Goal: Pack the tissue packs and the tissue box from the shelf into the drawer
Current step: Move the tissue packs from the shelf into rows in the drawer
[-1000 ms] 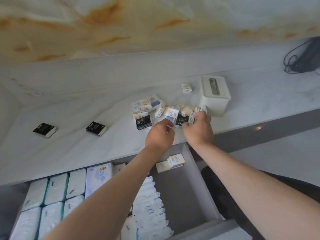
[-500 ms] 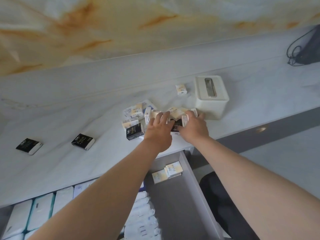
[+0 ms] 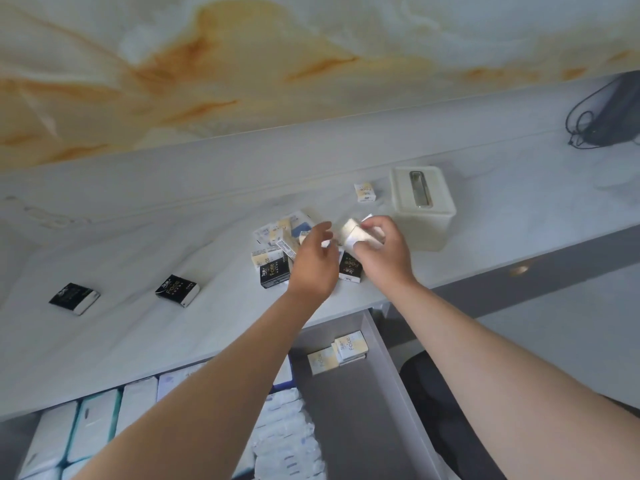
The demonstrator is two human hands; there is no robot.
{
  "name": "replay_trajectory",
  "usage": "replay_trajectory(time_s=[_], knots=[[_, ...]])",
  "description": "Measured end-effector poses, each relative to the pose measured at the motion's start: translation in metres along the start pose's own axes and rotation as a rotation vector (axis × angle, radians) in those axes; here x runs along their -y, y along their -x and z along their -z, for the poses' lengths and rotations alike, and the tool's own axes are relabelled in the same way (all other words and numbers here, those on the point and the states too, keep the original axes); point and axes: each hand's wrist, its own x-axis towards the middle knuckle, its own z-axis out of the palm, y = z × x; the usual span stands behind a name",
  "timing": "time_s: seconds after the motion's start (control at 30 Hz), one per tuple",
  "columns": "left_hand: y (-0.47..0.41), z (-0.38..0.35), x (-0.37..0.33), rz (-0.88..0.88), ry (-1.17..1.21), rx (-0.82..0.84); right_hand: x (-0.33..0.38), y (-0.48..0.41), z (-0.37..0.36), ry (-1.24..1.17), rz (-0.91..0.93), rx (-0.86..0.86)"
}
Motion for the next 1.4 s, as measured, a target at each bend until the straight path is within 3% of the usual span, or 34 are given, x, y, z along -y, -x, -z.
replay_trajectory(time_s=[0.1,0.17,0.33,0.5,0.67,0.9,1.0,1.1,1.17,1.4], knots=[[0.007,0.013,-0.009,0.36,0.439,0.075,0.011,0.01,-0.01,-0.189,-0.189,0.204],[0.016,0.027,-0.006,0.464,0.511,0.117,0.009,0.018,-0.012,-0.285,-0.296,0.304],[0.037,0.051,0.012,0.574,0.553,0.182,0.002,0.038,-0.015,-0.521,-0.477,0.483],[0.055,0.068,0.026,0.583,0.752,0.261,-0.001,0.049,-0.018,-0.653,-0.571,0.476],[0.071,0.074,0.037,0.584,0.747,0.269,-0.005,0.065,-0.013,-0.715,-0.645,0.474],[0.099,0.057,0.064,0.667,0.529,0.316,-0.052,0.089,-0.001,-0.597,-0.839,0.432],[0.102,0.033,0.069,0.659,0.296,0.296,-0.077,0.105,-0.002,-0.533,-0.914,0.402],[0.111,0.015,0.077,0.654,0.088,0.393,-0.099,0.115,-0.004,-0.391,-0.961,0.281],[0.114,0.006,0.086,0.694,0.031,0.351,-0.106,0.119,-0.009,-0.304,-1.008,0.259],[0.101,-0.024,0.107,0.862,-0.105,0.255,-0.116,0.113,-0.037,-0.494,-1.08,-0.121]])
